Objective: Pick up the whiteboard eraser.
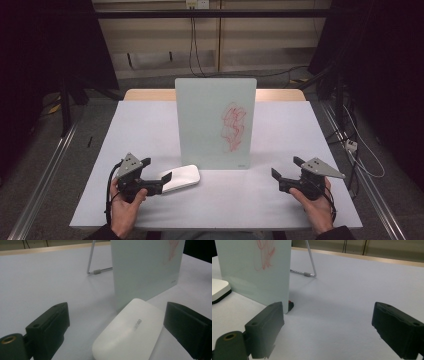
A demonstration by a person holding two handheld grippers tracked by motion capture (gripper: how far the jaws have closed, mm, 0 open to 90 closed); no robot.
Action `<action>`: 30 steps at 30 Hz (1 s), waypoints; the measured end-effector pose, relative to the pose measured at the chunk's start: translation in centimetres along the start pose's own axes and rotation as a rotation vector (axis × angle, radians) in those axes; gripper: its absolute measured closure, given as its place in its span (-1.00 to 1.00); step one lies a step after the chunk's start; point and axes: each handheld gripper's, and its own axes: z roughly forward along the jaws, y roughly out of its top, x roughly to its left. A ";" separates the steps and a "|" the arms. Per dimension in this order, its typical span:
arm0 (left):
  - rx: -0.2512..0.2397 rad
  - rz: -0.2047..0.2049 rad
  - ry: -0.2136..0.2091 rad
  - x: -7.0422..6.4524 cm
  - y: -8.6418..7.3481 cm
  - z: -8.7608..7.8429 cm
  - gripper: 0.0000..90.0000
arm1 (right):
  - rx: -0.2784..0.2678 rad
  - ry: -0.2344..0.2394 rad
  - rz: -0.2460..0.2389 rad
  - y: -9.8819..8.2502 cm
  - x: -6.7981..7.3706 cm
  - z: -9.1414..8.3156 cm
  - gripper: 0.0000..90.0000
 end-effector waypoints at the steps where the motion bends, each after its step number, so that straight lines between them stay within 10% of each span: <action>1: -0.004 -0.003 -0.005 0.0 0.0 0.0 -0.86 | -0.001 -0.001 0.000 0.0 0.0 0.0 -0.77; 30: 0.074 0.048 -0.163 0.7 1.9 -0.4 -0.82 | 0.011 0.021 0.004 0.1 0.0 0.2 -0.79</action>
